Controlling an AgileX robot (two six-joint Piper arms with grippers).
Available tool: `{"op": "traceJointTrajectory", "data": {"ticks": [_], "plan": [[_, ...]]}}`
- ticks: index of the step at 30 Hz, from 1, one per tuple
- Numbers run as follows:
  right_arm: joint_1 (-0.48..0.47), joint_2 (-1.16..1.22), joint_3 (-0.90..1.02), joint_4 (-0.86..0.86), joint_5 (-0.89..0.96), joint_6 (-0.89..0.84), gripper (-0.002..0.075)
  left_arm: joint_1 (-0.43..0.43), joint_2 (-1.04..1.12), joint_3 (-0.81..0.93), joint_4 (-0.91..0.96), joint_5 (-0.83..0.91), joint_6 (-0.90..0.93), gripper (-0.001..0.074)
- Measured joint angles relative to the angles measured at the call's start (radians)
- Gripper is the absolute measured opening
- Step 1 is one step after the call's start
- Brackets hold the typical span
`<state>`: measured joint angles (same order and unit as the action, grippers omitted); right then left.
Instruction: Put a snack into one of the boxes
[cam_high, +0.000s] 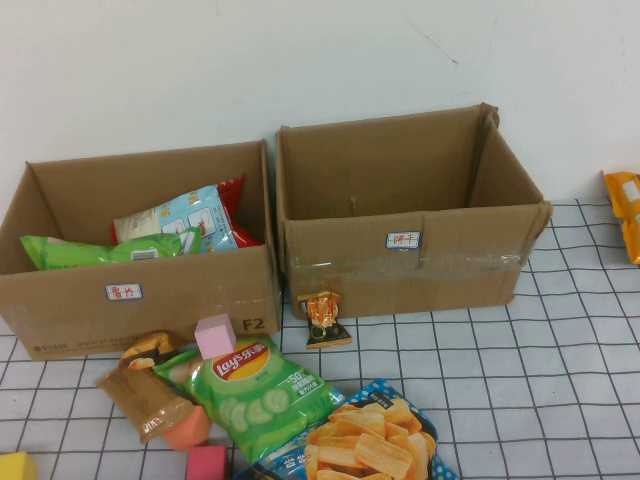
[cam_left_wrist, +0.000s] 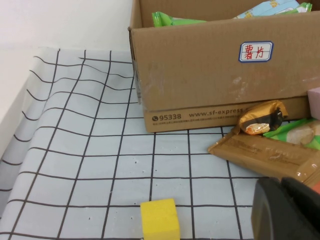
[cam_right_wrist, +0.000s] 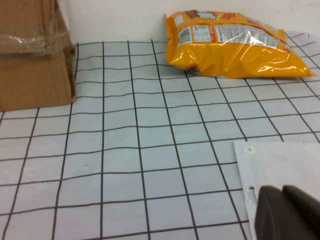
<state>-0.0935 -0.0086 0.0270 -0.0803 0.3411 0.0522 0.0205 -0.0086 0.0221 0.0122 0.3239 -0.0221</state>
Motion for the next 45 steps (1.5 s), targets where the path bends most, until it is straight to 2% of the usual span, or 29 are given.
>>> {"op": "traceJointTrajectory", "data": {"ticks": [10, 14, 21, 31, 35, 38, 45], "plan": [[0.000, 0.000, 0.000, 0.000, 0.000, 0.000, -0.0001, 0.000, 0.000, 0.004, -0.034, -0.035, -0.006, -0.0001], [0.000, 0.000, 0.000, 0.000, 0.000, 0.000, -0.0001, 0.000, 0.000, 0.003, -0.188, -0.103, -0.064, -0.0001], [0.000, 0.000, 0.000, 0.000, 0.000, 0.000, -0.0001, 0.000, 0.000, 0.003, -0.626, -0.230, -0.246, -0.0001], [0.000, 0.000, 0.000, 0.000, 0.000, 0.000, -0.0001, 0.000, 0.000, 0.003, -0.815, -0.270, -0.263, -0.0001], [0.000, 0.000, 0.000, 0.000, 0.000, 0.000, -0.0001, 0.000, 0.000, -0.038, -0.776, -0.206, -0.160, -0.0001], [0.000, 0.000, 0.000, 0.000, 0.000, 0.000, -0.0001, 0.000, 0.015, -0.151, -0.701, -0.088, -0.043, -0.0001], [0.000, 0.000, 0.000, 0.000, 0.000, 0.000, -0.0001, 0.000, 0.266, -0.397, -0.405, 0.208, 0.069, -0.0001]]}}
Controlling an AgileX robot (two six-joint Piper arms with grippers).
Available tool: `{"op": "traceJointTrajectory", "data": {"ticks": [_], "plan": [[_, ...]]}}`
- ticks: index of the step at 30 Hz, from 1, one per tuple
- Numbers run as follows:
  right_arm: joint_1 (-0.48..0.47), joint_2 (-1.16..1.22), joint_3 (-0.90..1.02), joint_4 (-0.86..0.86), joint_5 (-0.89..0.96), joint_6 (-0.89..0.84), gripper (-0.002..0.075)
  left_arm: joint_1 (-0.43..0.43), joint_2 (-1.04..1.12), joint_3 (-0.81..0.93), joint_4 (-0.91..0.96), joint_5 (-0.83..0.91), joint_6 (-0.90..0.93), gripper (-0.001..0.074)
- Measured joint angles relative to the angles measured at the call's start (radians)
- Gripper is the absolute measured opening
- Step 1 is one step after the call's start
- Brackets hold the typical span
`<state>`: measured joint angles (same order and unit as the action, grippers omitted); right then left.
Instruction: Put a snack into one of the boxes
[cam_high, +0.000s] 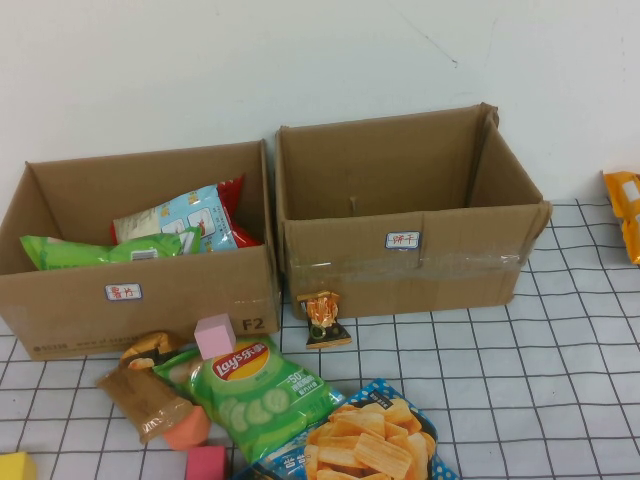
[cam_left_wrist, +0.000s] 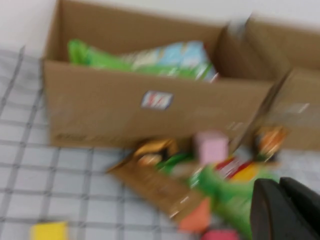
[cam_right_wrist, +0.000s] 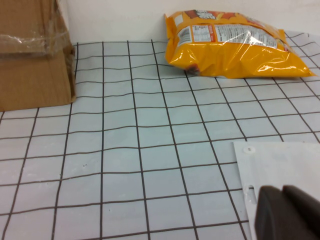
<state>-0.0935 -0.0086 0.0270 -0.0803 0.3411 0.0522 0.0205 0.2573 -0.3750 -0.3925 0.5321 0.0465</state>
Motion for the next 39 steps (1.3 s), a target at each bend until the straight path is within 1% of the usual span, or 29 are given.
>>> {"op": "traceJointTrajectory", "data": {"ticks": [4, 9, 12, 16, 18, 20, 21, 22, 23, 27, 29, 30, 32, 36, 39], "plan": [[0.000, 0.000, 0.000, 0.000, 0.000, 0.000, -0.0001, 0.000, 0.166, -0.095, 0.101, 0.061, 0.016, -0.0001], [0.000, 0.000, 0.000, 0.000, 0.000, 0.000, -0.0001, -0.008, 0.385, -0.162, 0.126, 0.073, 0.096, -0.0001], [0.000, 0.000, 0.000, 0.000, 0.000, 0.000, -0.0001, -0.039, 0.503, -0.196, 0.126, 0.064, 0.141, -0.0001], [0.000, 0.000, 0.000, 0.000, 0.000, 0.000, -0.0001, -0.095, 0.647, -0.242, 0.141, 0.022, 0.153, -0.0001], [0.000, 0.000, 0.000, 0.000, 0.000, 0.000, -0.0001, -0.109, 0.715, -0.266, 0.142, 0.007, 0.153, 0.0000], [0.000, 0.000, 0.000, 0.000, 0.000, 0.000, -0.0001, -0.113, 0.791, -0.292, 0.145, 0.000, 0.153, 0.0022], [0.000, 0.000, 0.000, 0.000, 0.000, 0.000, -0.0001, -0.117, 0.865, -0.321, 0.147, -0.007, 0.153, 0.0087], [0.000, 0.000, 0.000, 0.000, 0.000, 0.000, -0.0001, -0.117, 0.894, -0.334, 0.147, -0.012, 0.153, 0.0127], [0.000, 0.000, 0.000, 0.000, 0.000, 0.000, -0.0001, -0.117, 0.927, -0.346, 0.143, -0.020, 0.151, 0.0187], [0.000, 0.000, 0.000, 0.000, 0.000, 0.000, -0.0001, -0.117, 1.037, -0.375, 0.105, -0.085, 0.141, 0.0451], [0.000, 0.000, 0.000, 0.000, 0.000, 0.000, -0.0001, -0.117, 1.090, -0.378, 0.082, -0.130, 0.142, 0.0540], [0.000, 0.000, 0.000, 0.000, 0.000, 0.000, -0.0001, -0.117, 1.115, -0.378, 0.068, -0.154, 0.141, 0.0571], [0.000, 0.000, 0.000, 0.000, 0.000, 0.000, -0.0001, -0.117, 1.161, -0.378, 0.051, -0.195, 0.139, 0.0600], [0.000, 0.000, 0.000, 0.000, 0.000, 0.000, -0.0001, -0.126, 1.254, -0.378, 0.033, -0.288, 0.139, 0.0617], [0.000, 0.000, 0.000, 0.000, 0.000, 0.000, -0.0001, -0.148, 1.320, -0.378, 0.024, -0.381, 0.139, 0.0619]]}}
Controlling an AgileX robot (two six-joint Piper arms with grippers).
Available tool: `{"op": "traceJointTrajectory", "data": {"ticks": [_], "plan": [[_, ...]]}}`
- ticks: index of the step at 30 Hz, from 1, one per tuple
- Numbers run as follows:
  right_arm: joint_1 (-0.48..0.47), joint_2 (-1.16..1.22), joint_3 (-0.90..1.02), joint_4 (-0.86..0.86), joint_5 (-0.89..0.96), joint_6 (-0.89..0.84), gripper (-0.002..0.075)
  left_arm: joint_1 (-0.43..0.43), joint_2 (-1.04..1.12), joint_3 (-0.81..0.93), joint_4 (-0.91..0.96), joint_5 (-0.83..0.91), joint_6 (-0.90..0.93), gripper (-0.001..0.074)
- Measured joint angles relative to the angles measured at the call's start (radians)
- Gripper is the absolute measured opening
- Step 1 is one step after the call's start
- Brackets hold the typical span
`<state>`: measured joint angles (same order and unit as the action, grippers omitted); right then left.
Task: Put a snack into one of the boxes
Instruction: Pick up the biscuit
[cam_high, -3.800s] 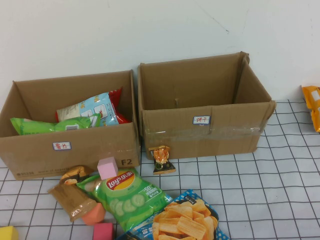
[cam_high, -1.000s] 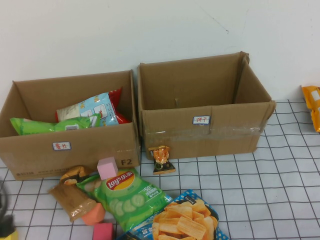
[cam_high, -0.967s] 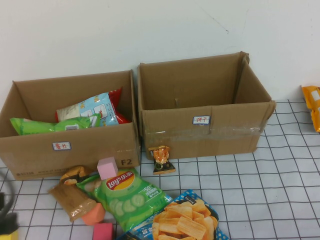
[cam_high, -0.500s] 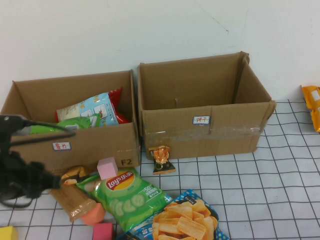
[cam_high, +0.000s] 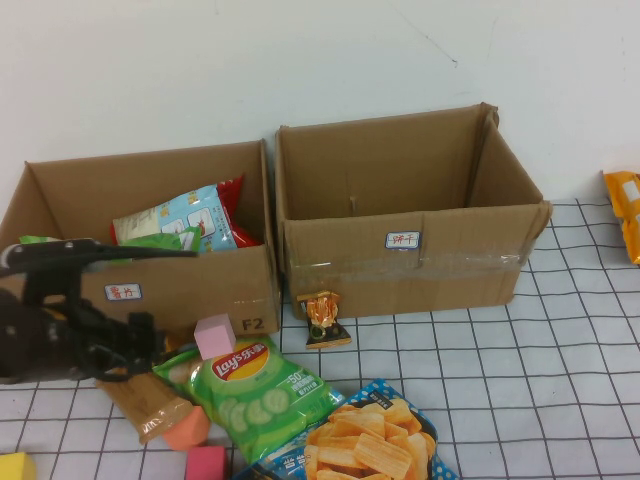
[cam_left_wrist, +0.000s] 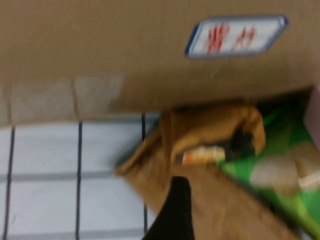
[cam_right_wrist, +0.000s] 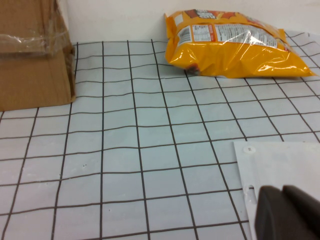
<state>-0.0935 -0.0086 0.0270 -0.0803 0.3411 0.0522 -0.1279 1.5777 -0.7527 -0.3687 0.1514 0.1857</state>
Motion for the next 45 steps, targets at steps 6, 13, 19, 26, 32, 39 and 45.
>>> {"op": "traceJointTrajectory", "data": {"ticks": [6, 13, 19, 26, 32, 39, 45], "plan": [[0.000, 0.000, 0.000, 0.000, 0.000, 0.000, -0.0001, -0.048, 0.111, -0.028, -0.010, -0.159, 0.000, 0.0619], [0.000, 0.000, 0.000, 0.000, 0.000, 0.000, -0.0001, -0.052, 0.220, -0.066, -0.045, -0.216, 0.000, 0.0619], [0.000, 0.000, 0.000, 0.000, 0.000, 0.000, -0.0001, -0.052, 0.271, -0.068, -0.047, -0.251, -0.001, 0.0619], [0.000, 0.000, 0.000, 0.000, 0.000, 0.000, -0.0001, -0.052, 0.318, -0.068, -0.051, -0.281, -0.001, 0.0622], [0.000, 0.000, 0.000, 0.000, 0.000, 0.000, -0.0001, -0.052, 0.337, -0.068, -0.063, -0.343, -0.010, 0.0622], [0.000, 0.000, 0.000, 0.000, 0.000, 0.000, -0.0001, -0.052, 0.355, -0.070, -0.068, -0.350, -0.046, 0.0498], [0.000, 0.000, 0.000, 0.000, 0.000, 0.000, -0.0001, -0.052, 0.355, -0.078, -0.069, -0.304, -0.070, 0.0297]]}}
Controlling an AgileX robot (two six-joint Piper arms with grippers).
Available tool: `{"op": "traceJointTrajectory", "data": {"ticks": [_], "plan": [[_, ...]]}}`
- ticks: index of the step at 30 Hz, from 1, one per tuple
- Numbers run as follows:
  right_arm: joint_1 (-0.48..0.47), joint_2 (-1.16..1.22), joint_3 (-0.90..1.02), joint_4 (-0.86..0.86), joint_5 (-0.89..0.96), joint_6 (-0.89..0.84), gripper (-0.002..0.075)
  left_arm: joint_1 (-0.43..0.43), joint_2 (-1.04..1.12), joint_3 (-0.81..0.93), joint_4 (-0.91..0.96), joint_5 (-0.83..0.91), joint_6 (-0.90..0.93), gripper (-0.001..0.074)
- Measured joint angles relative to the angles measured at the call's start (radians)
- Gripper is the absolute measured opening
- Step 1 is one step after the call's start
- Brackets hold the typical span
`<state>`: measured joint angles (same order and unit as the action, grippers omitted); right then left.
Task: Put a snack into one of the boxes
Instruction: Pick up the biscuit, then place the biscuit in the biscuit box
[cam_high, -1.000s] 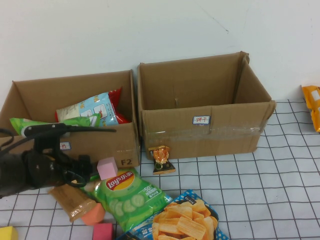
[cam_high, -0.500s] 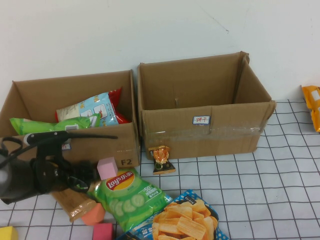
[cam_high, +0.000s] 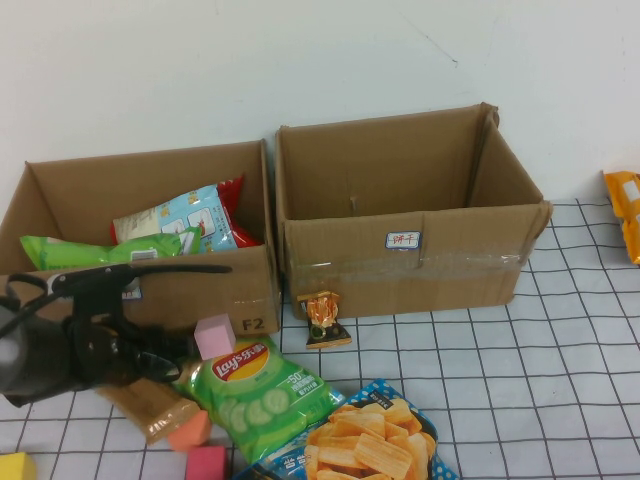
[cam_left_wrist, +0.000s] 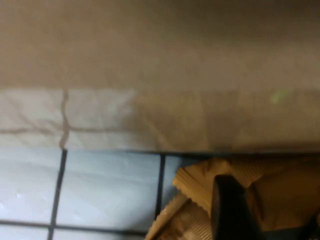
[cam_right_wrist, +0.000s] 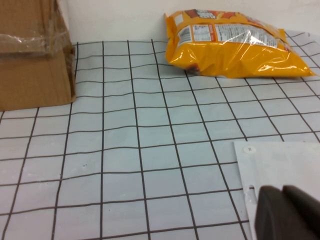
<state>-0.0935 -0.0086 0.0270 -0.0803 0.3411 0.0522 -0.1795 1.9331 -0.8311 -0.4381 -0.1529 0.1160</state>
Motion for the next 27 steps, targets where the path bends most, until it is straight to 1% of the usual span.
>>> {"op": "traceJointTrajectory", "data": {"ticks": [3, 8, 19, 23, 25, 27], "plan": [[0.000, 0.000, 0.000, 0.000, 0.000, 0.000, -0.0001, 0.000, -0.017, 0.000, -0.002, 0.056, -0.006, 0.0297], [0.000, 0.000, 0.000, 0.000, 0.000, 0.000, -0.0001, 0.000, -0.081, 0.000, 0.002, 0.199, 0.013, 0.0296], [0.000, 0.000, 0.000, 0.000, 0.000, 0.000, -0.0001, -0.005, -0.427, 0.002, 0.026, 0.413, 0.068, 0.0296], [0.000, 0.000, 0.000, 0.000, 0.000, 0.000, -0.0001, -0.067, -0.529, 0.002, 0.026, 0.412, 0.069, 0.0296], [0.000, 0.000, 0.000, 0.000, 0.000, 0.000, -0.0001, -0.129, -0.562, 0.002, 0.026, 0.352, 0.075, 0.0296], [0.000, 0.000, 0.000, 0.000, 0.000, 0.000, -0.0001, -0.192, -0.571, 0.002, 0.026, 0.250, 0.079, 0.0296]]}}
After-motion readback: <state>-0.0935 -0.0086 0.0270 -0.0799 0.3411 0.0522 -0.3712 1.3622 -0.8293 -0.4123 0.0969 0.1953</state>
